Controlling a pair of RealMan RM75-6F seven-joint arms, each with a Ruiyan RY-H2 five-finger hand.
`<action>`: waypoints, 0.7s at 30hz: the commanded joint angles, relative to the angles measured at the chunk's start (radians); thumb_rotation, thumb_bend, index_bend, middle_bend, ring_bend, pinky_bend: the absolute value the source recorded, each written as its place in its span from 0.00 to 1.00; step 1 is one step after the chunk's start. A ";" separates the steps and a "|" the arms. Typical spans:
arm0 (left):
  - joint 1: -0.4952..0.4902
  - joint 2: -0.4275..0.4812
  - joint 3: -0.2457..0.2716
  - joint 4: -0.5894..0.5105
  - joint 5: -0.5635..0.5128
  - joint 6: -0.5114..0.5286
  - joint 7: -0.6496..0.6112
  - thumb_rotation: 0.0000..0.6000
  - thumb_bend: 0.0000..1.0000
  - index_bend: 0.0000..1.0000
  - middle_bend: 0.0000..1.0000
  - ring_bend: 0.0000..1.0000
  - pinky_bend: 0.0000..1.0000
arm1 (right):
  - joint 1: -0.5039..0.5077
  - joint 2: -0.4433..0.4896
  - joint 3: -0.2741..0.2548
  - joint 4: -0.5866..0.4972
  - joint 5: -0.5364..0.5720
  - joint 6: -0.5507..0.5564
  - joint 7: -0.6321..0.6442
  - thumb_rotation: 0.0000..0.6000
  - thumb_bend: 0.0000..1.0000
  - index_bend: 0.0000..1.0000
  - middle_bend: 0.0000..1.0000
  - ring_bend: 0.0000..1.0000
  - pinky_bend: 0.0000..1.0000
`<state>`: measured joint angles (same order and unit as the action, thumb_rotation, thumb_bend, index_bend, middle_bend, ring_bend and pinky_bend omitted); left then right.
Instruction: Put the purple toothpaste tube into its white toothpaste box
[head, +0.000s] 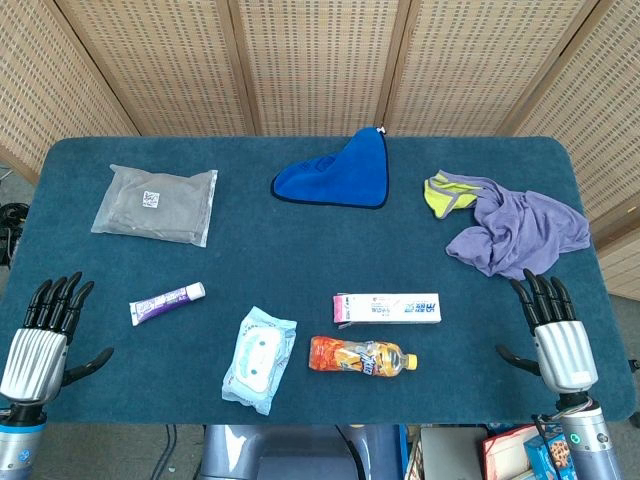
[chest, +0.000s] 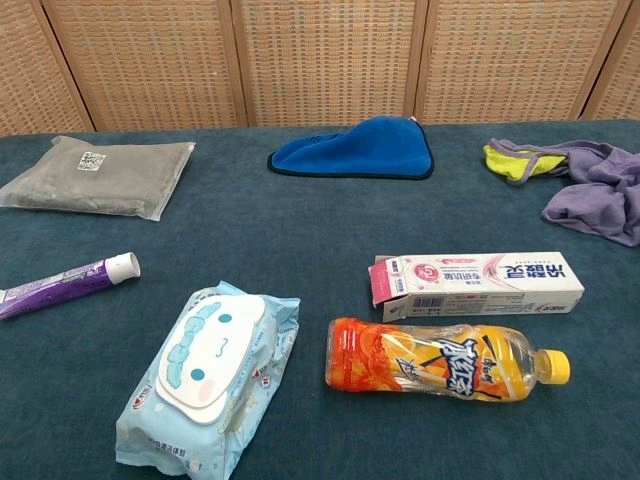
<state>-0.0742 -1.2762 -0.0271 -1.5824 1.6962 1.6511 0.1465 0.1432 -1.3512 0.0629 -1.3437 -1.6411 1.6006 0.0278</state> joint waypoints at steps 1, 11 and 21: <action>0.000 0.001 -0.001 0.000 -0.001 0.000 -0.002 1.00 0.18 0.00 0.00 0.00 0.00 | 0.000 -0.001 -0.001 0.000 0.000 -0.002 -0.002 1.00 0.12 0.00 0.00 0.00 0.00; 0.002 0.003 -0.002 0.001 -0.001 0.006 -0.010 1.00 0.18 0.00 0.00 0.00 0.00 | 0.000 0.000 -0.007 -0.006 -0.014 0.007 -0.007 1.00 0.12 0.00 0.00 0.00 0.00; -0.004 0.000 -0.003 0.003 -0.008 -0.007 -0.007 1.00 0.18 0.00 0.00 0.00 0.00 | -0.001 0.004 -0.005 -0.012 -0.013 0.008 -0.011 1.00 0.12 0.00 0.00 0.00 0.00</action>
<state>-0.0782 -1.2768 -0.0303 -1.5790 1.6890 1.6442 0.1399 0.1418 -1.3478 0.0583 -1.3556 -1.6534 1.6092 0.0180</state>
